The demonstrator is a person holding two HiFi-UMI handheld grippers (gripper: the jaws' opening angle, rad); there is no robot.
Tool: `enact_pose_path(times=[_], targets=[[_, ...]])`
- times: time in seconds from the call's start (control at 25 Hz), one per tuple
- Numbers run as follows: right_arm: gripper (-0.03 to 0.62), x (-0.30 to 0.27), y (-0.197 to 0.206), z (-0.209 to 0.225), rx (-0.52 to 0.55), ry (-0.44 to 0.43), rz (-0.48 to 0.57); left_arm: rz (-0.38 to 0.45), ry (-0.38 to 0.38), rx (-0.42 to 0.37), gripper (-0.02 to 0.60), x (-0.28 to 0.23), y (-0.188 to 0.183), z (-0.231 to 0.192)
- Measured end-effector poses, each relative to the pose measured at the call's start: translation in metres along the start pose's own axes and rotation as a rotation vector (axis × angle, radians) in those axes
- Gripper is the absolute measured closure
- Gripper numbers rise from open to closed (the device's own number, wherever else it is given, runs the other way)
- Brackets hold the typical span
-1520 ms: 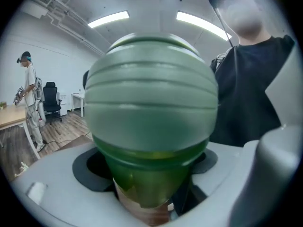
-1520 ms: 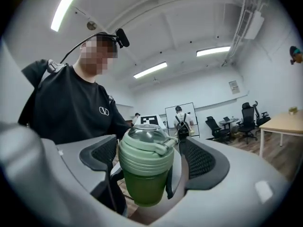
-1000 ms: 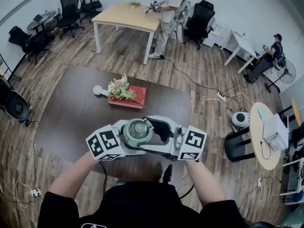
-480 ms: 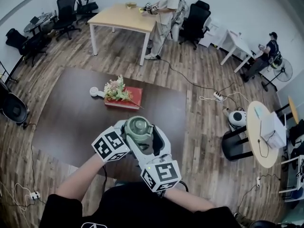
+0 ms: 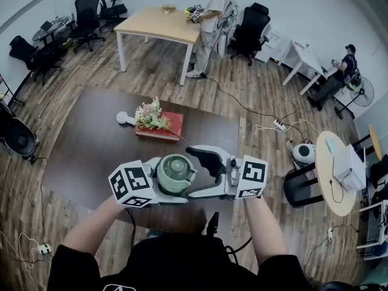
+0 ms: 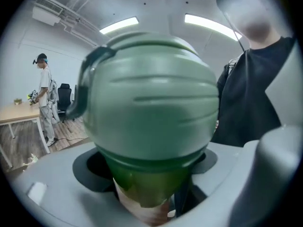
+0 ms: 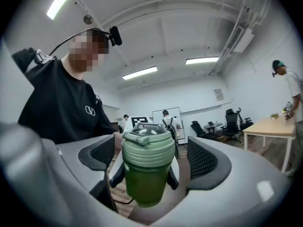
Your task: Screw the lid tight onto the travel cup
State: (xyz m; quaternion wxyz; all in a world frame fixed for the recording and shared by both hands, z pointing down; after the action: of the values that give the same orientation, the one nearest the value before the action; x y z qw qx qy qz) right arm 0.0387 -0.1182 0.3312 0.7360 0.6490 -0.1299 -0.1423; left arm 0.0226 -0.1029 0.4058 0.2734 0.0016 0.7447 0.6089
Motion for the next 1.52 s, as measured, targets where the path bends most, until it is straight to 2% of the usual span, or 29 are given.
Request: enact_pose_path(times=[0.16,0.24,0.28,0.36,0.44,0.56,0.64,0.76,0.84,0.92,1.0,1.08,1.16,1.24,1.4,1.52], targets=[[0.110,-0.005,-0.003,-0.002,-0.057,-0.252,-0.016,-0.001,0.066,-0.013,0.170,0.000,-0.007,0.018],[0.167,-0.009,-0.004,-0.006,-0.081,-0.348,-0.025,0.002,0.079,-0.011,0.170,-0.001,-0.009,0.020],[0.194,-0.011,-0.004,-0.005,-0.086,-0.367,-0.020,0.004,0.077,-0.008,0.169,0.000,-0.009,0.019],[0.198,-0.015,-0.005,-0.001,-0.084,-0.341,-0.002,0.007,0.049,-0.005,0.170,0.003,-0.007,0.012],[0.200,-0.019,-0.004,0.006,-0.071,-0.248,0.020,0.008,0.003,0.000,0.170,0.006,-0.004,0.001],[0.201,-0.024,0.002,0.012,-0.033,-0.033,0.040,-0.006,-0.084,-0.002,0.170,0.006,0.005,-0.015],[0.203,-0.025,0.007,0.016,-0.022,0.165,0.059,-0.011,-0.143,0.007,0.170,0.005,0.010,-0.026],[0.203,-0.029,0.014,0.023,-0.026,0.518,0.083,-0.013,-0.217,0.027,0.170,0.001,0.016,-0.043],[0.204,-0.031,0.018,0.026,-0.031,0.729,0.066,-0.016,-0.243,0.027,0.170,-0.002,0.018,-0.049],[0.204,-0.031,0.021,0.026,-0.048,0.898,0.054,-0.015,-0.243,0.030,0.170,-0.007,0.019,-0.051],[0.204,-0.029,0.023,0.025,-0.057,1.020,0.052,-0.014,-0.233,0.031,0.170,-0.013,0.019,-0.049],[0.203,-0.027,0.024,0.024,-0.058,1.075,0.051,-0.015,-0.223,0.030,0.170,-0.017,0.018,-0.048],[0.200,-0.028,0.024,0.024,-0.053,1.052,0.052,-0.013,-0.219,0.032,0.170,-0.018,0.018,-0.048],[0.187,-0.030,0.023,0.023,-0.060,0.947,0.071,-0.008,-0.217,0.038,0.170,-0.015,0.017,-0.050],[0.104,-0.012,0.015,0.021,-0.078,0.661,0.125,-0.007,-0.210,0.033,0.170,-0.007,0.014,-0.050],[0.091,0.000,0.007,0.019,-0.012,0.362,0.099,-0.010,-0.188,0.027,0.170,-0.004,0.010,-0.044]])
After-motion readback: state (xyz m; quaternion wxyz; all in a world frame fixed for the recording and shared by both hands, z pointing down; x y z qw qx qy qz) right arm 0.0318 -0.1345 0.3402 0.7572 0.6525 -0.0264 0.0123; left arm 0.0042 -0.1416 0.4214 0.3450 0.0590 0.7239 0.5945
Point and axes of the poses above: the fingertips, and each gripper's own axes: x backward along the fingers, z to its right, y out of its underside, the point moved 2 cm from there along x, backward along the fingers, and after that the axes turned 12 degrees about -y, right-handed, at the moved point
